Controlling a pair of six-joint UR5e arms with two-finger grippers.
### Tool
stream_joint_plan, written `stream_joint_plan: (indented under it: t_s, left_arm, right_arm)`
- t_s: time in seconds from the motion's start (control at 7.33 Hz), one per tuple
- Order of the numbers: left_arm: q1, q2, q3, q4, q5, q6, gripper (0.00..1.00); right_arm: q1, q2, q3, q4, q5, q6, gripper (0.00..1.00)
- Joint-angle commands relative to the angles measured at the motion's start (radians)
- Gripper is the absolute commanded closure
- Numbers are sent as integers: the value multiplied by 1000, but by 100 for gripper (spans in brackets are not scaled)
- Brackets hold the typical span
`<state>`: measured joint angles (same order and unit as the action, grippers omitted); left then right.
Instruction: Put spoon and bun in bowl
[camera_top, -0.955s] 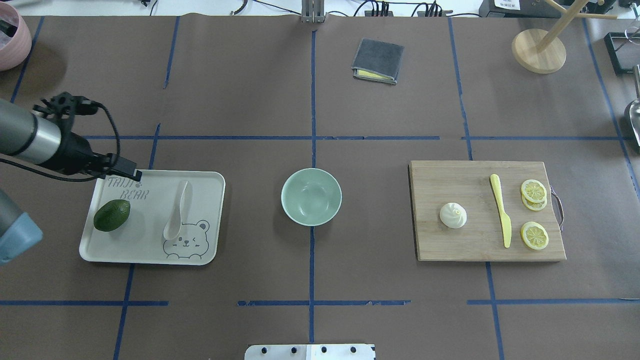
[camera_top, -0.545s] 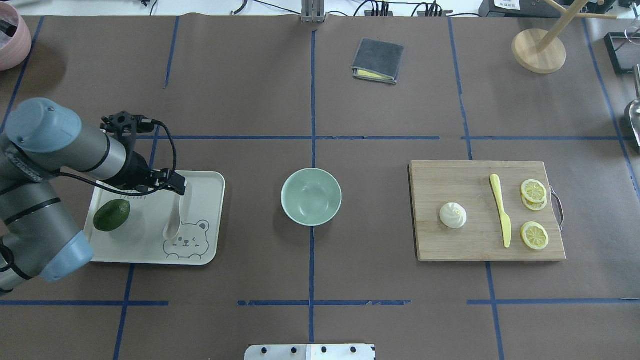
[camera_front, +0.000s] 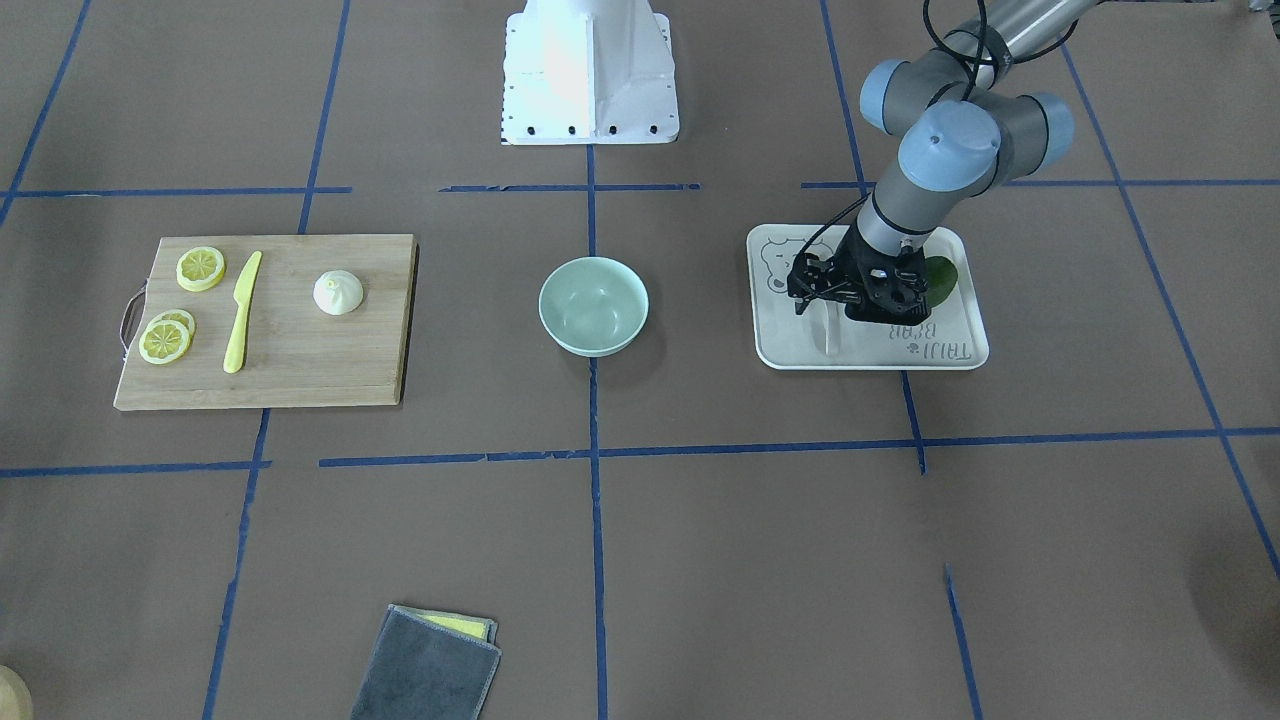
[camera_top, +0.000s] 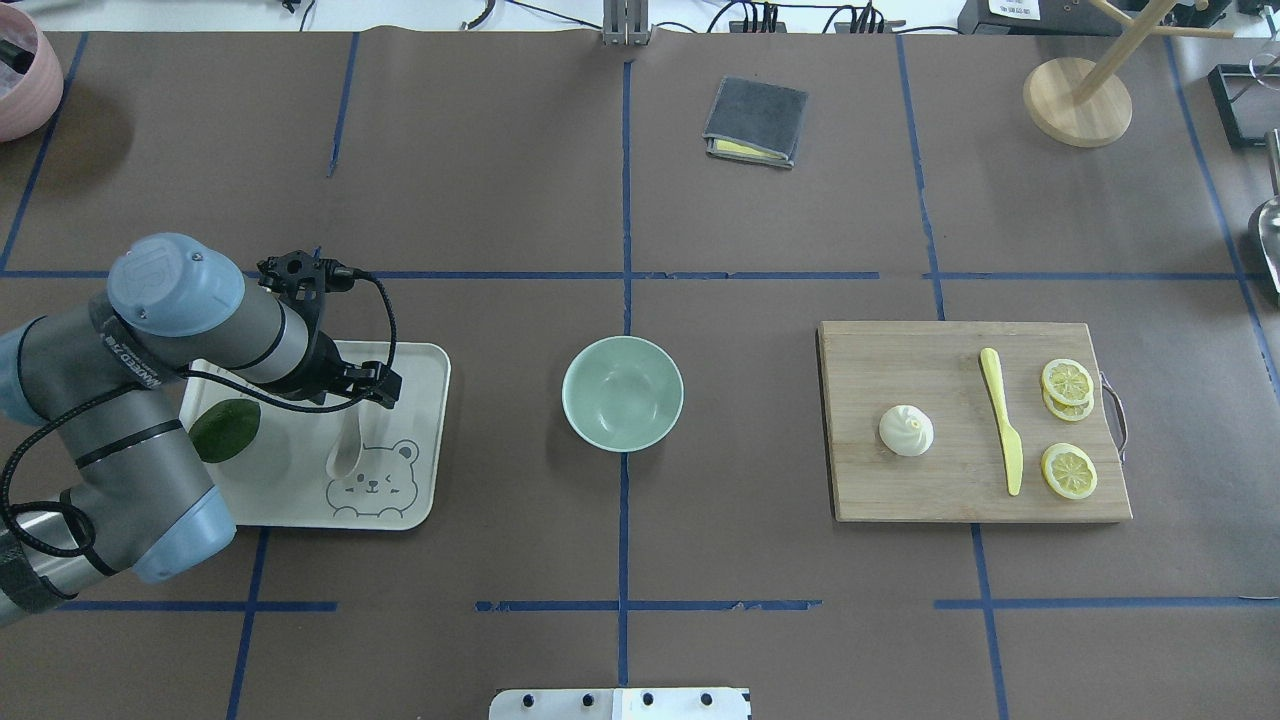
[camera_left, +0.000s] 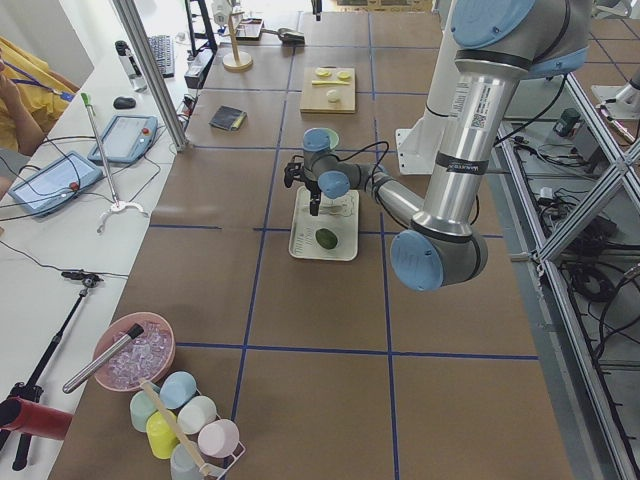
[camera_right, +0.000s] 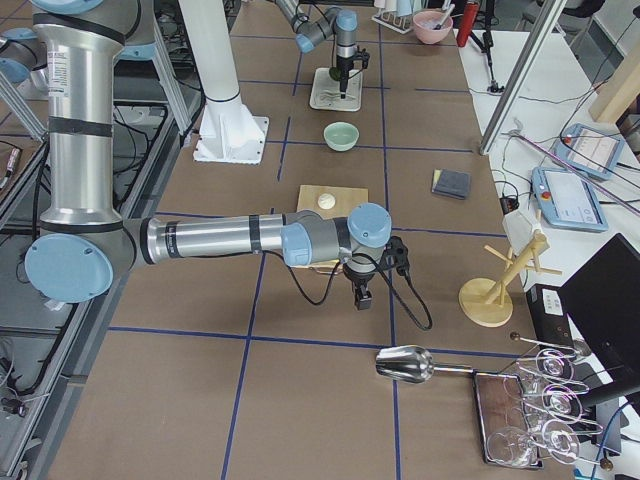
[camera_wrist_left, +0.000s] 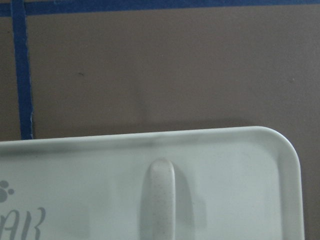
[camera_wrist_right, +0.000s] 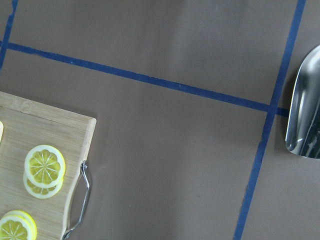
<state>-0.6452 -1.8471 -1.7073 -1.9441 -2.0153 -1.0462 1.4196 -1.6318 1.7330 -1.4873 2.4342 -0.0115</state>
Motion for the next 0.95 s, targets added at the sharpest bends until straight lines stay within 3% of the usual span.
stream_joint_plan:
  t_s: [0.0, 0.27, 0.41, 0.68, 0.82]
  left_arm:
    - [1, -3, 12, 1, 12, 0, 38]
    - [1, -3, 11, 1, 12, 0, 95]
    - [1, -3, 11, 1, 12, 0, 100]
    - [1, -4, -11, 2, 12, -3, 100]
    - [1, -32, -26, 2, 10, -14, 100]
  right_arm:
    - [-24, 1, 2, 22, -7, 2, 0]
    - [-24, -5, 7, 39, -9, 2, 0]
    - [-25, -7, 5, 44, -10, 2, 0]
    - [-24, -11, 8, 47, 6, 8, 4]
    - [-24, -11, 20, 47, 6, 11, 1]
